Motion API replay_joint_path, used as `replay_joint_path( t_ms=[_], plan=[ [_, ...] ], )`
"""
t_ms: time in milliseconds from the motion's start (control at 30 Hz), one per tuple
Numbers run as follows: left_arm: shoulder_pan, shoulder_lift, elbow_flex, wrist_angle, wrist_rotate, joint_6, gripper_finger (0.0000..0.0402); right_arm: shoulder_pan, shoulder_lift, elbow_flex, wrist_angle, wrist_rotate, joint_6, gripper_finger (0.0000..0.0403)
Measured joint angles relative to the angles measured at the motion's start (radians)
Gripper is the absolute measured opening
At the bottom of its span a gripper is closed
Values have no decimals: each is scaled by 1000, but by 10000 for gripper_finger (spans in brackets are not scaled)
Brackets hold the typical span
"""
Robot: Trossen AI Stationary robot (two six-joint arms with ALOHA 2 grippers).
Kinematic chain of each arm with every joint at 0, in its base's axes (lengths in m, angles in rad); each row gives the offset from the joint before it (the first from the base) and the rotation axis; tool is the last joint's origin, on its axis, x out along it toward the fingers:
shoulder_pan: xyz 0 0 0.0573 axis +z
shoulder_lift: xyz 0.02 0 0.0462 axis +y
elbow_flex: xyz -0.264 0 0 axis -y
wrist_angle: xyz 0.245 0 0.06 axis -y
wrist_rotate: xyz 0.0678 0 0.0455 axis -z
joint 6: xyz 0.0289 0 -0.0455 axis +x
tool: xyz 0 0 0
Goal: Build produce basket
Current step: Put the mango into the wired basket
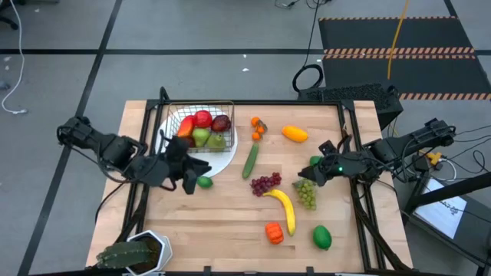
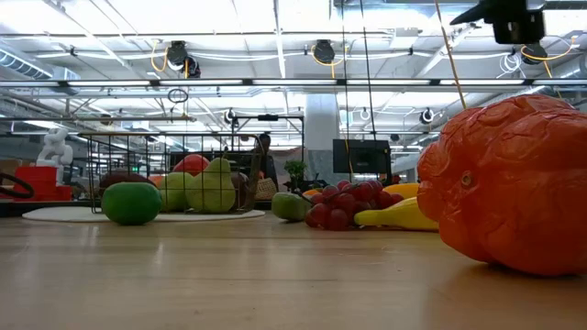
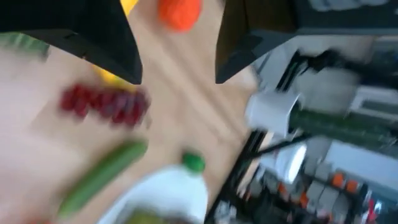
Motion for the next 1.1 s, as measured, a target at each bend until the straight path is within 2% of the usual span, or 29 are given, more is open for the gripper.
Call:
replay_joint_path(
  t_ms=[200,433,600,733,933,1100],
  plan=[
    [13,2,-10,-20,-8,32,108,-4,0,0,107,151,-110,235],
    [51,-38,-11,-80,-6,155,108,-19,5,0,242,280,-321,238],
    [83,-95,-11,-105,22,272,108,-79,10,0,298,303,-389,238],
    [114,-150,-11,-106,60,347,108,-170,9,1,324,226,-472,238],
    [147,-205,-11,-131,74,422,108,-404,14,1,321,-48,-641,241],
    [173,-209,-11,-152,74,369,108,-599,38,2,286,-241,-852,270]
  ],
)
